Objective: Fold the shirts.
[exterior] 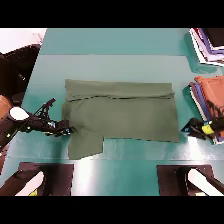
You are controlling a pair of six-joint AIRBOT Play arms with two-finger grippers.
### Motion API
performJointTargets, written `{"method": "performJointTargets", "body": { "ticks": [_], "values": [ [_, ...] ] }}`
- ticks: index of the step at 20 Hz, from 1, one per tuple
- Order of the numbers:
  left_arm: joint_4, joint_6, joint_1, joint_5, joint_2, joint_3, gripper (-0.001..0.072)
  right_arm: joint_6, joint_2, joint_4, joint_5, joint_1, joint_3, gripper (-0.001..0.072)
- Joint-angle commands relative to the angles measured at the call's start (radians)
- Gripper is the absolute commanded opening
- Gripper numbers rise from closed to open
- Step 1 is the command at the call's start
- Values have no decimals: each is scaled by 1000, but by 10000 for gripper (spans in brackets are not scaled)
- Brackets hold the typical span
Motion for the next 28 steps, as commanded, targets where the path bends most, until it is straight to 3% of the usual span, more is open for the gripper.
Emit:
{"method": "performJointTargets", "body": {
  "ticks": [1, 2, 5, 6, 7, 8, 12, 15, 17, 22, 28],
  "values": [
    [5, 2, 0, 8, 1, 19, 27, -40, -37, 74, -49, -64, -131, 447],
    [5, 2, 0, 5, 1, 19, 27, -55, -63, 109, -66, -64, -138, 445],
    [23, 3, 1, -18, 1, 19, 27, -103, -113, 167, -81, -64, -118, 283],
    [61, 2, 0, -45, 1, 26, 27, -109, -116, 168, -69, -64, -105, 278],
    [121, -6, 0, -80, 1, 43, 26, -131, -111, 169, -42, -64, -90, 111],
    [175, -15, 0, -115, 2, 61, 26, -151, -100, 168, -15, -64, -76, 19],
    [285, -89, 0, -207, 147, 85, 25, -154, 31, 107, 87, -64, -25, 18],
    [248, -124, 1, -337, 276, 93, 26, -148, 166, 1, 179, -64, 8, 17],
    [220, -138, 0, -338, 289, 138, 26, -125, 237, 3, 171, -64, 53, 17],
    [222, -91, 0, -100, 204, 250, 26, -122, 140, 20, 83, 41, 225, 17],
    [217, 11, 0, 102, -135, 383, 28, -92, -202, 21, -92, 260, 509, 18]
  ]
}}
